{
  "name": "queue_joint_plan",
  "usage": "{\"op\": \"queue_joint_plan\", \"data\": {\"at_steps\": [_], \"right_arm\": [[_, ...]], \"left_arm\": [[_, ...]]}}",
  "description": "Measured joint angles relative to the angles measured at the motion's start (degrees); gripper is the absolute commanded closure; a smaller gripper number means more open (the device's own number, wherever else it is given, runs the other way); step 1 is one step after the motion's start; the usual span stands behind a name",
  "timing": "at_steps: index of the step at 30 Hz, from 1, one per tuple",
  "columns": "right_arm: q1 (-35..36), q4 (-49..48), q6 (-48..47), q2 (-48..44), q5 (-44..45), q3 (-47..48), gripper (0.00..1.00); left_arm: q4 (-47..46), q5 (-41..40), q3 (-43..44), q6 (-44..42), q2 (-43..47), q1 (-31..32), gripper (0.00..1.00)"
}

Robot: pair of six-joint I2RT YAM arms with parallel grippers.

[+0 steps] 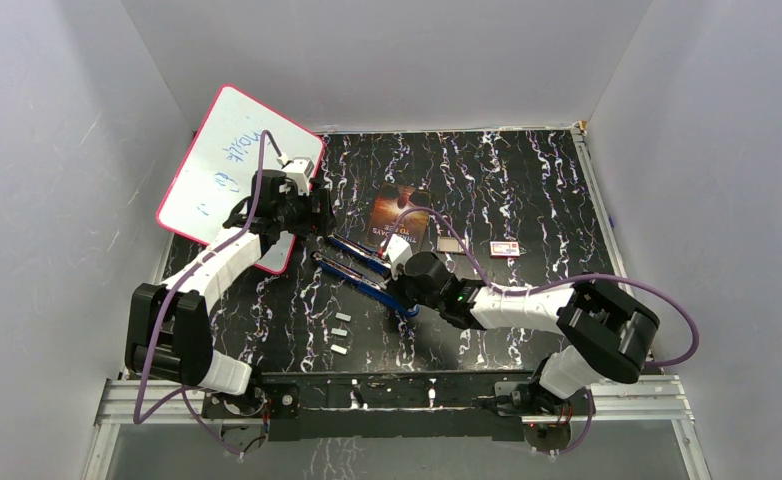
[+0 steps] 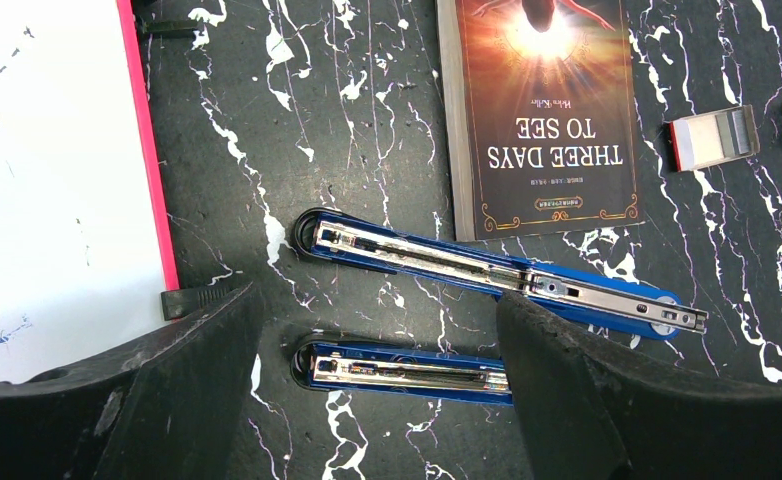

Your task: Load the staples into the stapler

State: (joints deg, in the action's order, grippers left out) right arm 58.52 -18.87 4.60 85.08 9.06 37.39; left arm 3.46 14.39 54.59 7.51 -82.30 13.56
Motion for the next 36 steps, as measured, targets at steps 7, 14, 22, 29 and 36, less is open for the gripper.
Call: {"op": "queue_joint_plan", "data": {"at_steps": [7,14,22,29,36], "right_arm": [[0.0,1.0,0.2,0.5,0.0,0.0,1.00],[0.0,1.8,0.2,0.7,-0.2,0.4,1.00],[0.0,2.3,0.0,0.7,-0.3,0.7,1.00],[0.0,2.6,-0.5,0.1,-0.4,0.8,1.00],[0.0,2.4,-1.0,-2.3,-1.0,0.8,1.00]], "left_arm": [[0.0,0.0,0.0,0.0,0.0,0.0,0.15],[0.0,0.0,0.0,0.0,0.0,0.0,0.15],[0.0,0.0,0.0,0.0,0.0,0.0,0.15],[0.0,0.0,0.0,0.0,0.0,0.0,0.15],[0.0,0.0,0.0,0.0,0.0,0.0,0.15]]}}
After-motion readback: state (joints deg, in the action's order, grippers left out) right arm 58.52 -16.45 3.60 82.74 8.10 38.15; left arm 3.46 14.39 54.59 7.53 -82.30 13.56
